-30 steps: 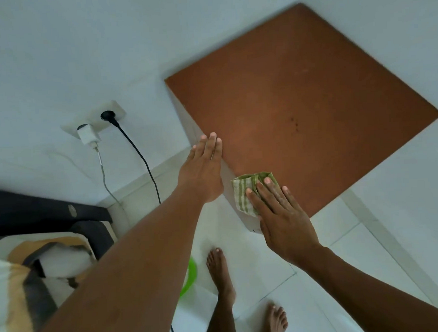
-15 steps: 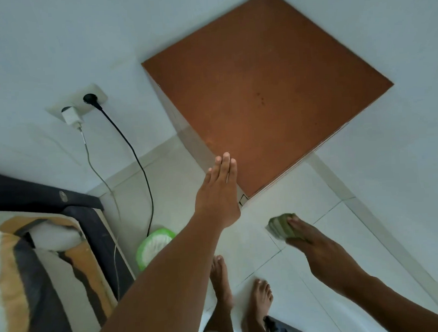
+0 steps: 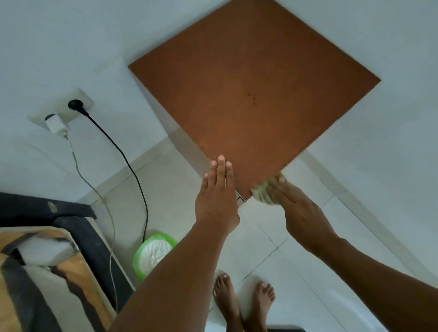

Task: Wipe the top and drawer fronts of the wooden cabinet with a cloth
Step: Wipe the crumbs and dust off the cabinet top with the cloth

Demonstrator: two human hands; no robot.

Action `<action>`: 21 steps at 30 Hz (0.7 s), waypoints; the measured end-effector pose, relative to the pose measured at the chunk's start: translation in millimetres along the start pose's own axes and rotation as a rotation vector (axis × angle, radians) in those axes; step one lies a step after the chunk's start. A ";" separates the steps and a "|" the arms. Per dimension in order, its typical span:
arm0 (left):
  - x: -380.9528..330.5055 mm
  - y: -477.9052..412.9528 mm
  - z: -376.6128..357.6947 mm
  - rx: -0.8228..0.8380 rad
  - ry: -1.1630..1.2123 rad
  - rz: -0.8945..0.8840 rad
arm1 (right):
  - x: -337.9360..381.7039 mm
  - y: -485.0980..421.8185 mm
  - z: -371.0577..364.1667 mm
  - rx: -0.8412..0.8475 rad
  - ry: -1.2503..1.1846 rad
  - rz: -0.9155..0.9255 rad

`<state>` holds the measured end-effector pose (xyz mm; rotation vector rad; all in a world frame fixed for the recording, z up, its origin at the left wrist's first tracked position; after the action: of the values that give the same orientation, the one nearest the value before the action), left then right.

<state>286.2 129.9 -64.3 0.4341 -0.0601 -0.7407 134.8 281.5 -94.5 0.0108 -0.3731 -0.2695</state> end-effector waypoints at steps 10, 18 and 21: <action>-9.6 -0.5 7.8 0.083 -0.057 0.038 | -15.3 6.0 11.4 -0.078 -0.150 -0.247; -22.2 -6.7 15.6 0.082 -0.001 0.093 | -30.1 -16.1 27.2 -0.177 -0.201 -0.156; -24.3 -21.1 26.4 -0.027 0.056 0.075 | -37.6 -19.7 41.5 -0.222 -0.230 -0.125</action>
<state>249.3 122.7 -46.4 0.4250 -0.0136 -0.6549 81.1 274.0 -70.5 -0.2167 -0.5704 -0.4363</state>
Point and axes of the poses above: each hand's wrist, its own y-axis away from the middle knuckle, its own z-axis out of the back of the hand, x = y × z, the point moved 1 cm from there along -y, towards the middle knuckle, and after that the axes turned 4 degrees about -y, right-handed, at the moved point
